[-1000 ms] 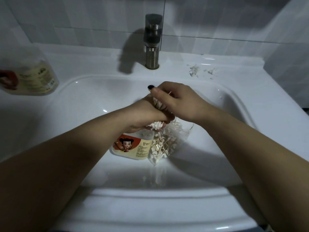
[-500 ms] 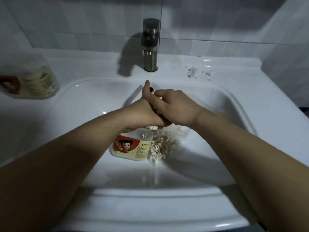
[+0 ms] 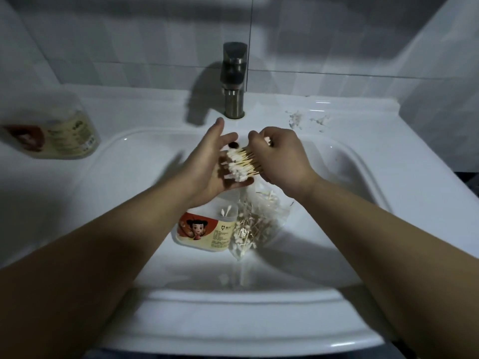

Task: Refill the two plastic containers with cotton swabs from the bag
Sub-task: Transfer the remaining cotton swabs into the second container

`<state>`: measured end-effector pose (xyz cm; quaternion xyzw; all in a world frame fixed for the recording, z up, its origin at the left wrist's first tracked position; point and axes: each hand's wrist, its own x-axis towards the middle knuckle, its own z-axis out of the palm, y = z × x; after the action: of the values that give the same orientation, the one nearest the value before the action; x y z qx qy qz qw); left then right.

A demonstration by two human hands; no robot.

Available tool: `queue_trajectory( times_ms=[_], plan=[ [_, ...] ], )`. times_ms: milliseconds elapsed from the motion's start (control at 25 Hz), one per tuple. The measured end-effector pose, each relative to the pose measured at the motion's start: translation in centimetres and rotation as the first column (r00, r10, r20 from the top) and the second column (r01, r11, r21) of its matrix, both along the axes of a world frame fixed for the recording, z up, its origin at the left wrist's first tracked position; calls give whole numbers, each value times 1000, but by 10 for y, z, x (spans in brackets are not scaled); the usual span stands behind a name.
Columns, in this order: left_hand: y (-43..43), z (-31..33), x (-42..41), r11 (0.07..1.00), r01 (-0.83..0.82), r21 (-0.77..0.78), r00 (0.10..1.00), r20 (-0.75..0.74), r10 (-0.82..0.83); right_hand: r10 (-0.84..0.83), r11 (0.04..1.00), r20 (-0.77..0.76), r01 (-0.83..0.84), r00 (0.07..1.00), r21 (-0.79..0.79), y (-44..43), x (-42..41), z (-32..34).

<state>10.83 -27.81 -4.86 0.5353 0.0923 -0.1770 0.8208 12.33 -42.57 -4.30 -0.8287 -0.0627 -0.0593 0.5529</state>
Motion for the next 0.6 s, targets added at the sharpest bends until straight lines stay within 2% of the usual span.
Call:
queue_trajectory(
  times_ms=[120, 240, 360, 440, 520, 600],
  plan=[
    [-15, -1, -3, 983, -161, -92, 987, -24, 159, -15, 998, 48, 18, 999, -66, 13, -9, -3],
    [-23, 0, -6, 943, -332, -3, 943, -13, 332, -22, 998, 34, 24, 999, -60, 26, -15, -9],
    [-21, 1, -11, 943, -315, 107, 949, 32, 314, -2, 999, 27, 4, 1000, -52, 27, -16, -9],
    [-13, 1, -9, 930, -251, 269, 966, 124, 225, 7, 999, 41, -5, 999, -51, 24, -15, -8],
    [2, 1, -2, 823, -241, 515, 956, 274, 108, 16, 994, 62, -9, 998, -112, 24, -14, -11],
    [24, 2, 3, 622, -273, 734, 931, 365, -22, 28, 975, 84, -9, 996, -223, 27, -15, -18]
  ],
)
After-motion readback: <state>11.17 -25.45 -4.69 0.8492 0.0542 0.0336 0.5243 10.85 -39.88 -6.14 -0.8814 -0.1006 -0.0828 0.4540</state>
